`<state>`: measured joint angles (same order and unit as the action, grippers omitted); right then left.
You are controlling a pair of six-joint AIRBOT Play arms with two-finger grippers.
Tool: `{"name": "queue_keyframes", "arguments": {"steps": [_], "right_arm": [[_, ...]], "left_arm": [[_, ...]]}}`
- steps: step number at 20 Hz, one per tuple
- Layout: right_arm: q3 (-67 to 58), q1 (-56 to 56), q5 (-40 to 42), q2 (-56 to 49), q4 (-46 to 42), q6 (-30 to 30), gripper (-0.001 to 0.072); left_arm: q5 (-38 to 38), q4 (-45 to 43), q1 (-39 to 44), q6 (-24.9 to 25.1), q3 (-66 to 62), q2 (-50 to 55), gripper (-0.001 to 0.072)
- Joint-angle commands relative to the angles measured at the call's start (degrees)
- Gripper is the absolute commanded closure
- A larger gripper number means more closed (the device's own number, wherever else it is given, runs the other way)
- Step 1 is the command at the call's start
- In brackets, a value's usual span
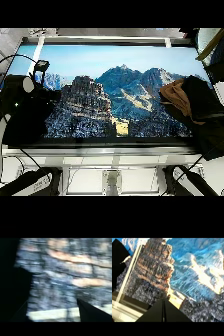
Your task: Fold the clothes and pants, and hang the long-sleeved shirts on hangers.
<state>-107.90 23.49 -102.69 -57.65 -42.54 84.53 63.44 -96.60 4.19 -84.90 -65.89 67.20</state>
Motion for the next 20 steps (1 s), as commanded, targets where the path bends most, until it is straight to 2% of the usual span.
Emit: {"name": "queue_keyframes", "arguments": {"steps": [1,8,13,17,18,20], "right_arm": [[0.2,0.0,2.3,-0.1,-0.5,-0.2,0.0707],[0.2,0.0,2.2,-0.7,-6.2,-0.2,0.0708],[0.2,0.0,2.3,-0.8,-8.9,-0.2,0.0708],[0.2,0.0,2.3,-0.8,-10.7,-0.2,0.0707],[0.2,0.0,2.3,-0.8,-10.7,-0.2,0.0708],[0.2,0.0,2.3,-0.8,-10.7,-0.2,0.0707]], "left_arm": [[-3.0,-9.9,0.0,0.0,0.0,1.9,0.0014],[-4.3,-19.9,-1.6,0.0,0.0,11.2,0.0015],[-0.5,-20.2,-7.8,0.0,0.0,16.4,0.0015],[-0.6,-20.1,-10.7,-0.6,0.0,18.0,0.0021],[-0.7,-20.2,-10.9,-0.6,0.0,18.0,0.0082],[-1.1,-20.4,-10.9,-0.1,0.0,18.0,0.033]]}}
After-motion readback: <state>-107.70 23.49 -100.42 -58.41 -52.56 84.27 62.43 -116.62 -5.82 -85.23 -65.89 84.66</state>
